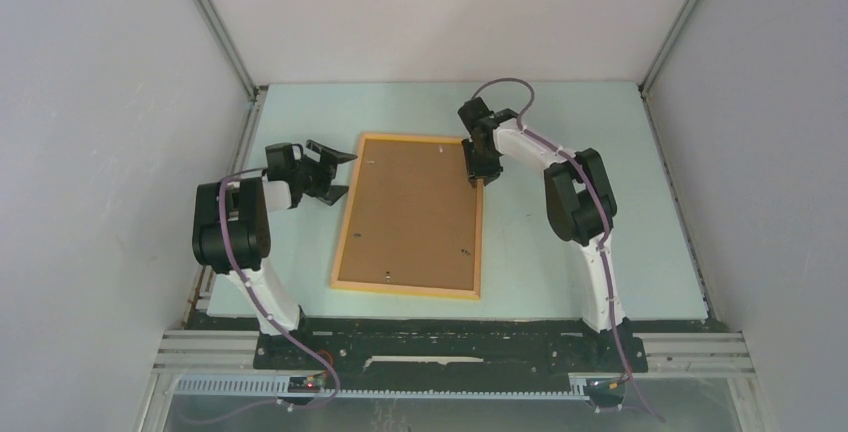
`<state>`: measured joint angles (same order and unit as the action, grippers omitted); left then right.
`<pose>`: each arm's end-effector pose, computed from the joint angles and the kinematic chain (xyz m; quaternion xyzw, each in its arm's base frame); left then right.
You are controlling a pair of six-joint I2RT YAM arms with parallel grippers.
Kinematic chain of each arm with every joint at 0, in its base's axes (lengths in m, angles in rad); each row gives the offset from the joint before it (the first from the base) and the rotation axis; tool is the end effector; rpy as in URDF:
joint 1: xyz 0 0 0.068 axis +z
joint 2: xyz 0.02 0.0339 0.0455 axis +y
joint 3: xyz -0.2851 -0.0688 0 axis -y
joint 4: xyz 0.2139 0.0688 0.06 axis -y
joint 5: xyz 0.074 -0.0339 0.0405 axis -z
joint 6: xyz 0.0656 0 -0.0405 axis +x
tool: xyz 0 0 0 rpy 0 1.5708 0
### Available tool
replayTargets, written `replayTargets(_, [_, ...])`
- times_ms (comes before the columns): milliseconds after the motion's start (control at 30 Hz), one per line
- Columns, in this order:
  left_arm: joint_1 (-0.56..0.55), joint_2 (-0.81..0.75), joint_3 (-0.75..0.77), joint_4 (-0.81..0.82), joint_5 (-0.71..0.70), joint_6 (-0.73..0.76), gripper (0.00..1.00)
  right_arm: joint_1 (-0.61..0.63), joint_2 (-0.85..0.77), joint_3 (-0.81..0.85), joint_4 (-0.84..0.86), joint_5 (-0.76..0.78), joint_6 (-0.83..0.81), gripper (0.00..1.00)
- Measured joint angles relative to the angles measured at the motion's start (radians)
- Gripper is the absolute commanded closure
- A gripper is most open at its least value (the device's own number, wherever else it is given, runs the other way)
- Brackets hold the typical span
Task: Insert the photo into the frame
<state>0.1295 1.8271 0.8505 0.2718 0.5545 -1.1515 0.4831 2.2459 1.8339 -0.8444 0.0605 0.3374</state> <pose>0.3620 0.0123 0.1616 -0.4296 0.7686 -0.4141 0.2305 0.4104 0.2108 0.1727 -0.0671 0.9849 0.0350 0.1554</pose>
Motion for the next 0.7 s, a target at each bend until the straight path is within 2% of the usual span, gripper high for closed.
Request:
replayTargets(200, [0.0, 0.0, 0.0, 0.0, 0.0, 0.0, 0.03, -0.011, 0.0, 0.006, -0.009, -0.046, -0.285, 1.0])
replayTargets(400, [0.001, 0.0, 0.0, -0.004, 0.011, 0.0, 0.03, -0.066, -0.013, -0.015, 0.031, -0.207, -0.436, 1.0])
replayTargets(433, [0.002, 0.0, 0.0, -0.005, 0.016, 0.0, 0.03, -0.073, -0.015, -0.018, 0.042, -0.23, -0.446, 0.97])
replayTargets(467, [0.001, 0.0, 0.0, -0.006, 0.021, 0.0, 0.03, -0.081, -0.015, -0.019, 0.056, -0.247, -0.449, 0.91])
replayTargets(567, [0.001, 0.0, 0.0, -0.008, 0.03, -0.001, 0.03, -0.093, -0.018, -0.004, 0.054, -0.223, -0.404, 0.36])
replayTargets(600, [0.001, 0.0, 0.0, -0.01, 0.031, -0.001, 0.03, -0.093, -0.023, 0.004, 0.044, -0.21, -0.371, 0.22])
replayTargets(633, [0.001, -0.001, 0.0, -0.011, 0.033, -0.001, 0.03, -0.092, -0.036, 0.004, 0.04, -0.197, -0.33, 0.14])
replayTargets(700, [0.001, -0.003, -0.001, -0.012, 0.034, -0.001, 0.03, -0.087, -0.103, -0.042, 0.058, -0.175, -0.249, 0.07])
